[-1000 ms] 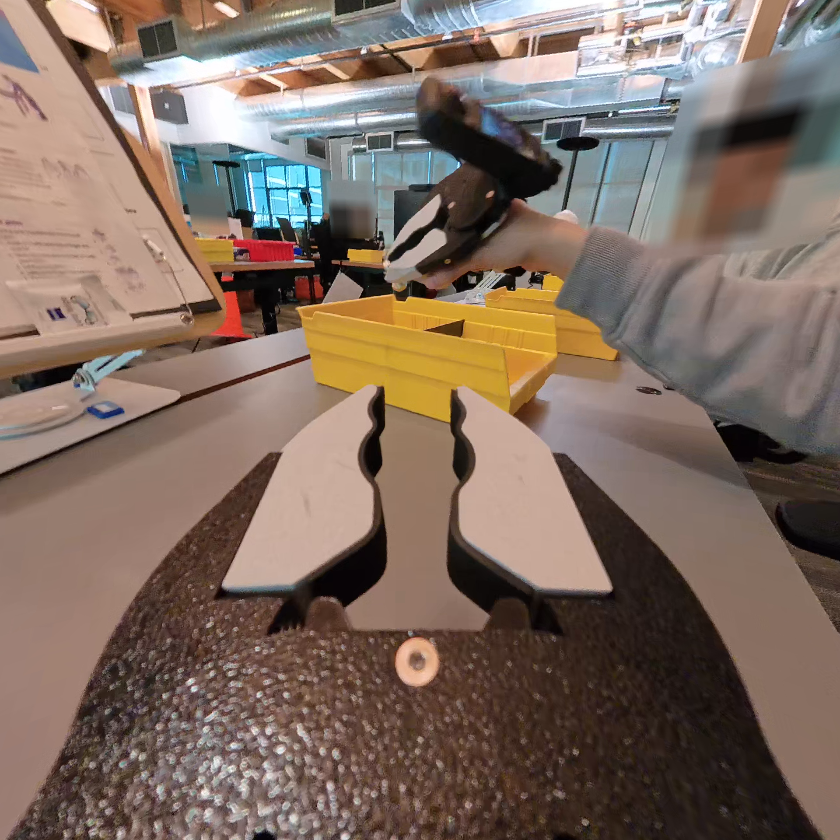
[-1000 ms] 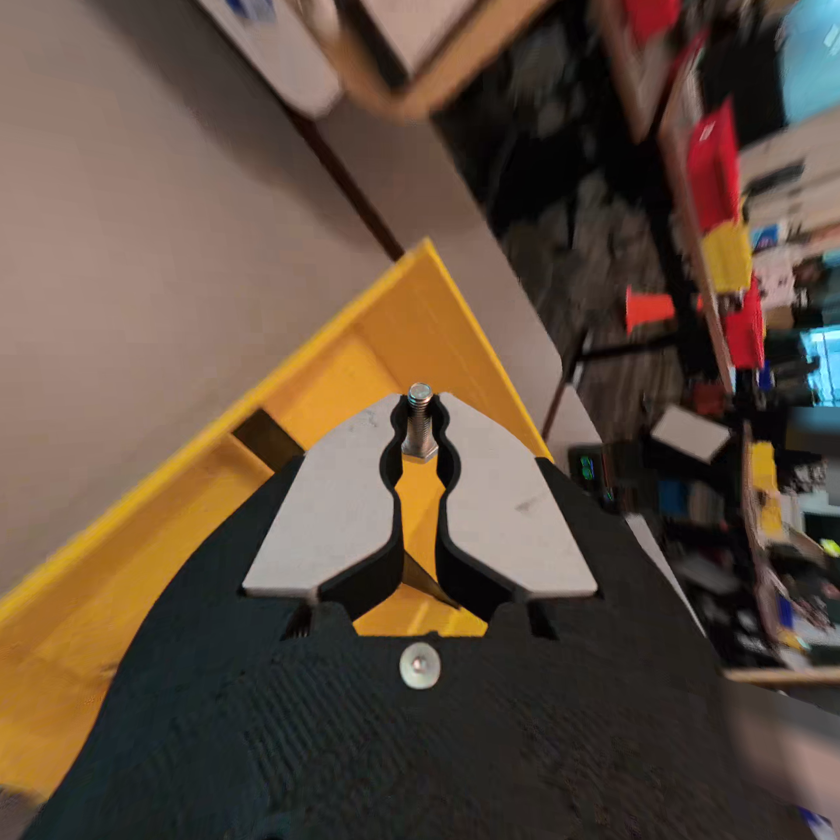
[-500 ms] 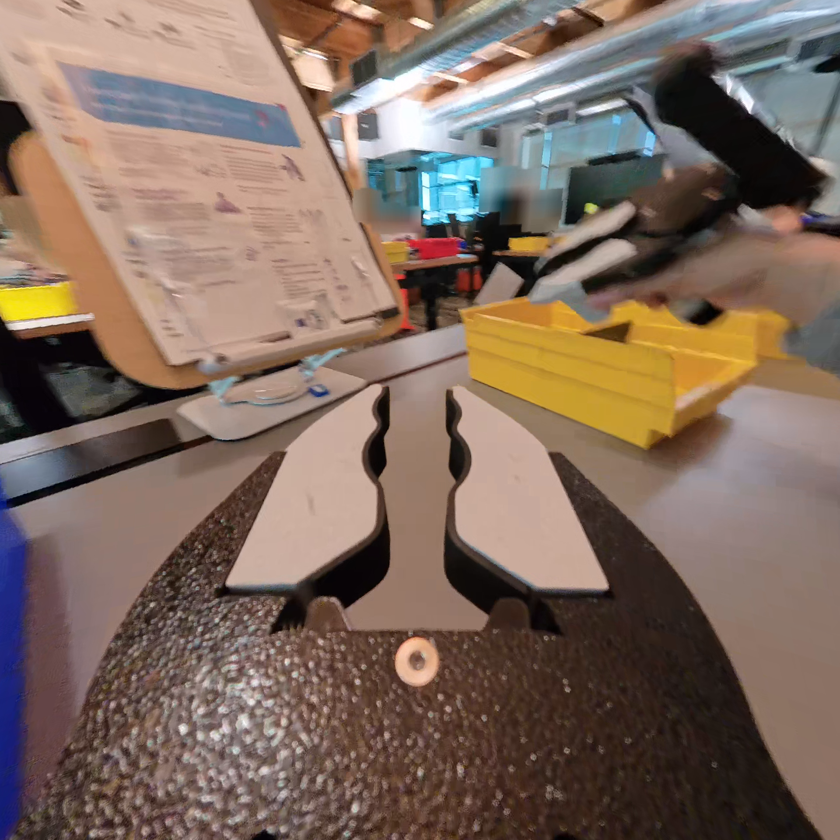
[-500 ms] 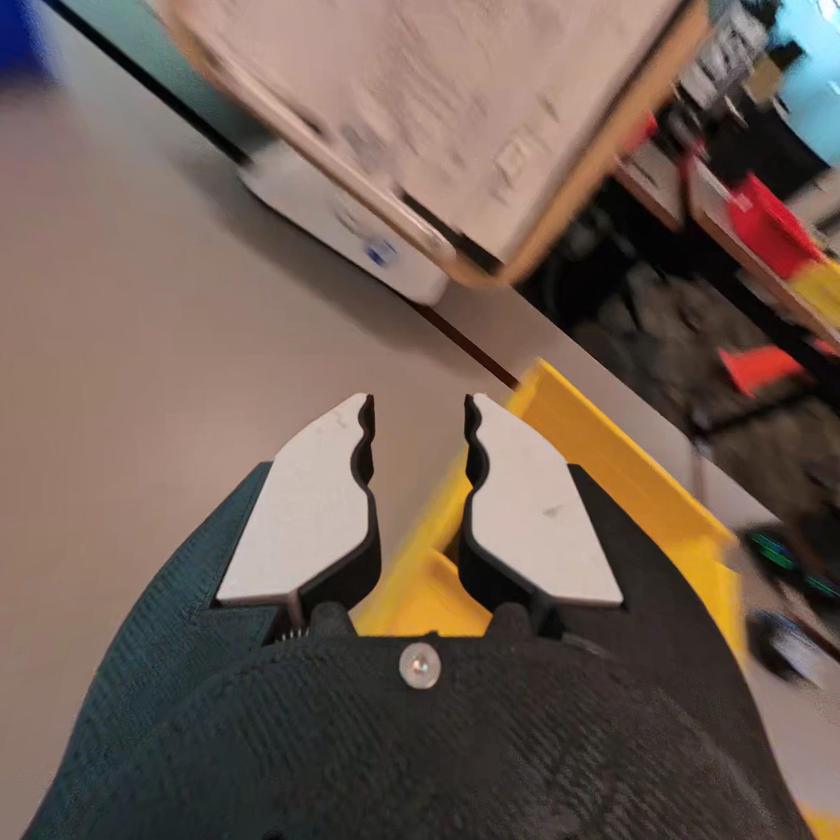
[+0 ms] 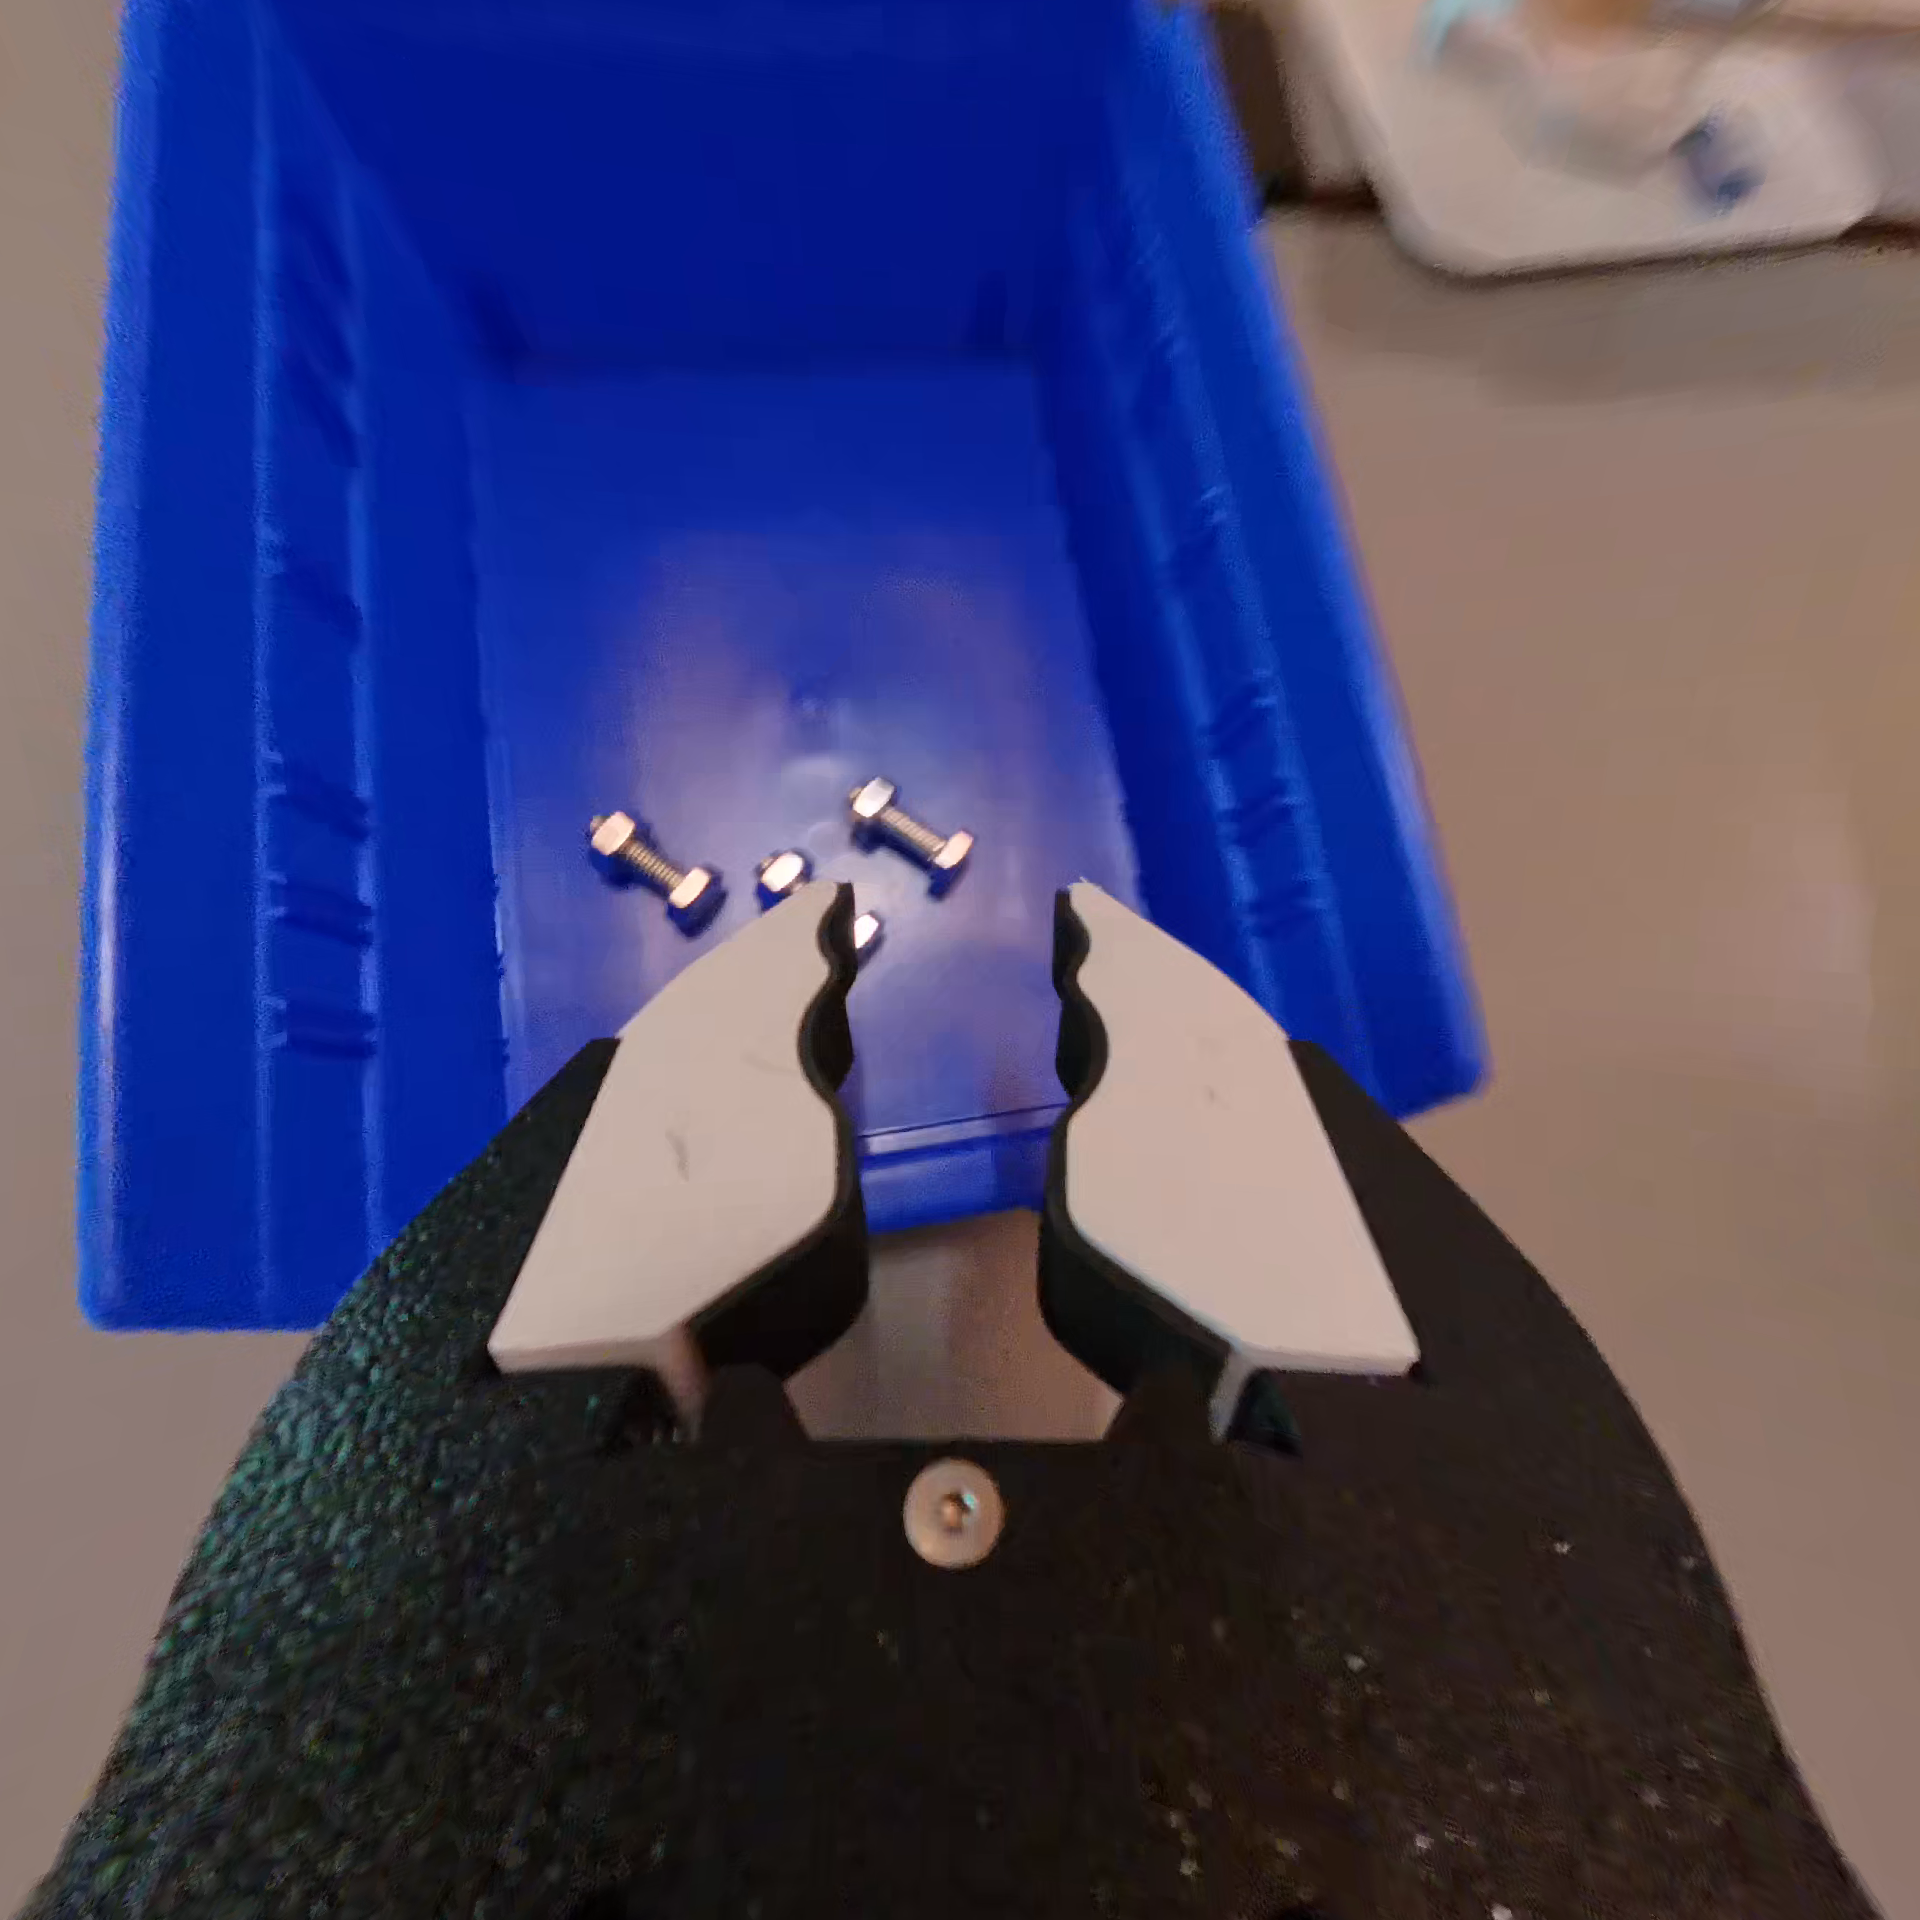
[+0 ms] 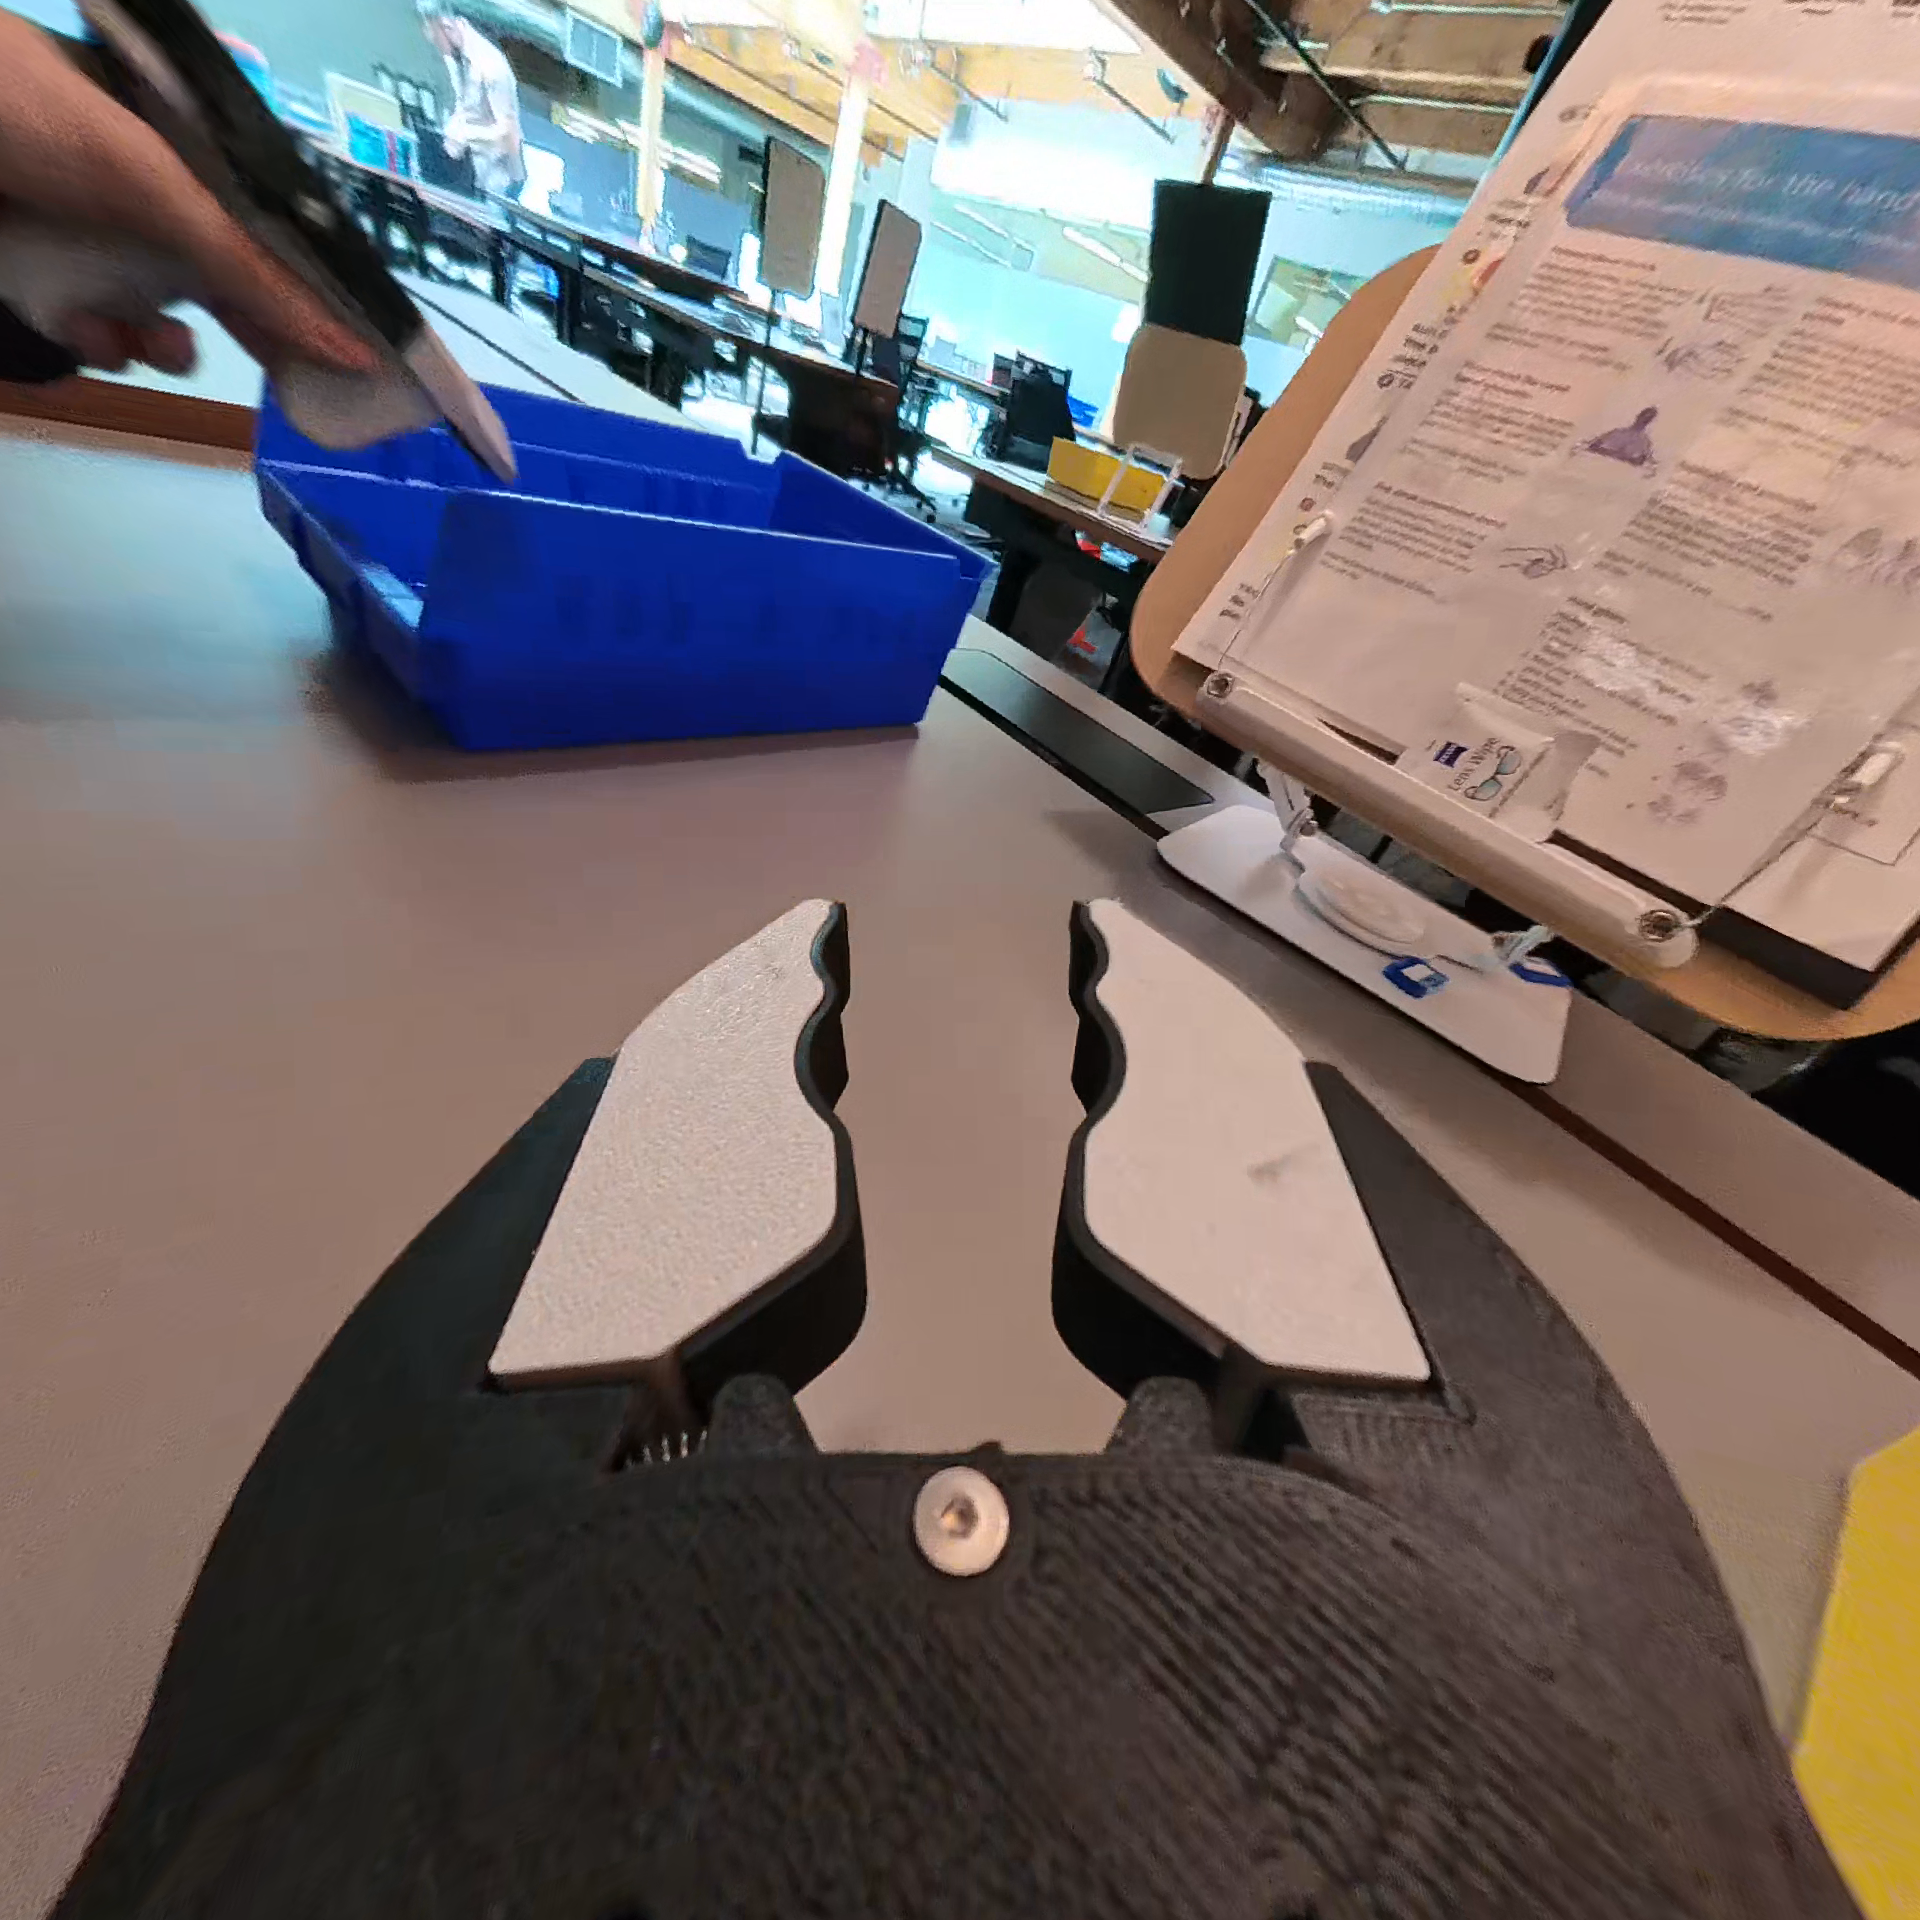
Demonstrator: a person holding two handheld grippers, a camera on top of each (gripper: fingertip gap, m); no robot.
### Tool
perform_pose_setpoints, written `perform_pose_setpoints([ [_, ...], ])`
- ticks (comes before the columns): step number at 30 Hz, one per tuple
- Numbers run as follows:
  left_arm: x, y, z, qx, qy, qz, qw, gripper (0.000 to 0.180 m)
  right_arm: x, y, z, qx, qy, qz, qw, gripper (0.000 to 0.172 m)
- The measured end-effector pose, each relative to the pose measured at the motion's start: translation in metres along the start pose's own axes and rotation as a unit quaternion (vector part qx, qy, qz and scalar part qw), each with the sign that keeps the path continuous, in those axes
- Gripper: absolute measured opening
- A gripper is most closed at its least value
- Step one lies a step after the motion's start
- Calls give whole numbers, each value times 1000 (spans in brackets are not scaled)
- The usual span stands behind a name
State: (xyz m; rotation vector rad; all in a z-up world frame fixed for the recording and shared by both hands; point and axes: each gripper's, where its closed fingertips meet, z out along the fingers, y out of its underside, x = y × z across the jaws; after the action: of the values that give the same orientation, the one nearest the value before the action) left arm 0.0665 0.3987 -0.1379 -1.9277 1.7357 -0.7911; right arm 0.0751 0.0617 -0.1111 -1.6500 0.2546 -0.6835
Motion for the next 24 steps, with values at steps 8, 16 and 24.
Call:
perform_pose_setpoints([
  [8, -24, 23, 42, -195, -14, -119, 973, 9, -14, 16, -2, -36, -25, -28, 999, 44],
  [16, -31, 36, 59, -257, -64, -166, 950, 13, -22, 13, -2, -34, -38, -41, 998, 45],
  [24, -30, 40, 69, -266, -74, -188, 943, 11, -28, 17, 0, -48, -51, -57, 996, 45],
])
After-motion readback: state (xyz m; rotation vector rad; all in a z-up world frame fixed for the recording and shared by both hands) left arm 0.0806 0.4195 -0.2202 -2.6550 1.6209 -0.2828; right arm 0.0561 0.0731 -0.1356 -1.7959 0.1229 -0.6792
